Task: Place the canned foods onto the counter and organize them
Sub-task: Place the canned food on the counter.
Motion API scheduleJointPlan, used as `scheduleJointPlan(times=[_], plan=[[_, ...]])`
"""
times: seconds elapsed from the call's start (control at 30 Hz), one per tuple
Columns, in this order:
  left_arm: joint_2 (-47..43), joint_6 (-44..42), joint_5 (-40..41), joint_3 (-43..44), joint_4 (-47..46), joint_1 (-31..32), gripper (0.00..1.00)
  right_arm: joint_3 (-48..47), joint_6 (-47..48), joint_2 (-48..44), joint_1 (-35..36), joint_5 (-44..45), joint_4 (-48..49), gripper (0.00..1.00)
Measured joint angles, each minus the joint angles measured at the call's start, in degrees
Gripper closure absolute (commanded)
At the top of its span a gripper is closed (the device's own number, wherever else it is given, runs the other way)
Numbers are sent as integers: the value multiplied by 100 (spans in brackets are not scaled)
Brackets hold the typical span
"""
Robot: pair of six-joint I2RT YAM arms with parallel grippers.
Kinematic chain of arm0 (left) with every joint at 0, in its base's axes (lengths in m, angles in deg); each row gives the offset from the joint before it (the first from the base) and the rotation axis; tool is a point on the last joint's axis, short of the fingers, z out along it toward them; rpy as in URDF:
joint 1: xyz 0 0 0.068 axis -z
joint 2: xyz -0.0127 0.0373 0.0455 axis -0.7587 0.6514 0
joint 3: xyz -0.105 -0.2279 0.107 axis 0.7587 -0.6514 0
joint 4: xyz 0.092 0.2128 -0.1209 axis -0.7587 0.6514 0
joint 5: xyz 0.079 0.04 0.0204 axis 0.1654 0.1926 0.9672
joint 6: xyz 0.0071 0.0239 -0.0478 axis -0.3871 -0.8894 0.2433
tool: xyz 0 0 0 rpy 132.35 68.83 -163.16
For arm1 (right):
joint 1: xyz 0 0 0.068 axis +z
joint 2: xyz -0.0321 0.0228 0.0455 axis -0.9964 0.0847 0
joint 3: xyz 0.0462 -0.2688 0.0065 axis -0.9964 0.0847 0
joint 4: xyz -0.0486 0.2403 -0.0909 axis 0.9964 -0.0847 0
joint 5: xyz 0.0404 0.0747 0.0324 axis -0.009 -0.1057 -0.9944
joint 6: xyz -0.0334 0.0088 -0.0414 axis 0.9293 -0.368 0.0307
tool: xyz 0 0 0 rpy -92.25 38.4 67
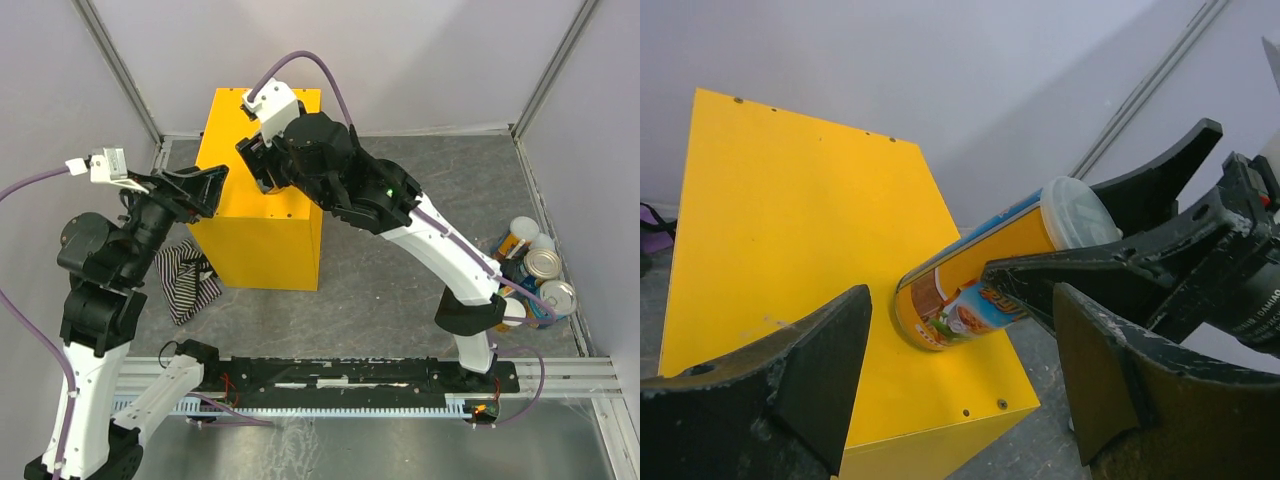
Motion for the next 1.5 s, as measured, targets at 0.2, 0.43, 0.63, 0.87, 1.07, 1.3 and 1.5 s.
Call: scheduleJointPlan(times=[0.2, 0.43, 0.63, 0.87, 1.07, 1.3, 1.5], plan=[[-85, -122, -133, -201, -181, 0, 17, -122, 2, 151, 0, 81, 122, 27], [-35, -223, -354, -256, -227, 0, 14, -175, 28, 238, 0, 186, 555, 0], [-37, -319, -426, -256, -234, 0, 13, -313, -17, 282, -90, 177, 898, 0], [-28, -459, -562, -256, -236, 0, 13, -210, -94, 264, -164, 177, 1226, 0], [133, -490, -872, -254, -341, 0, 13, 852, -284, -380, -162, 129, 1532, 0], [542, -586, -1117, -236, -437, 0, 13, 1714, -538, -1384, -162, 114, 1810, 0], [634, -619, -1204, -562, -739, 0, 14, 2559, -601, -2350, -162, 240, 2197, 0]])
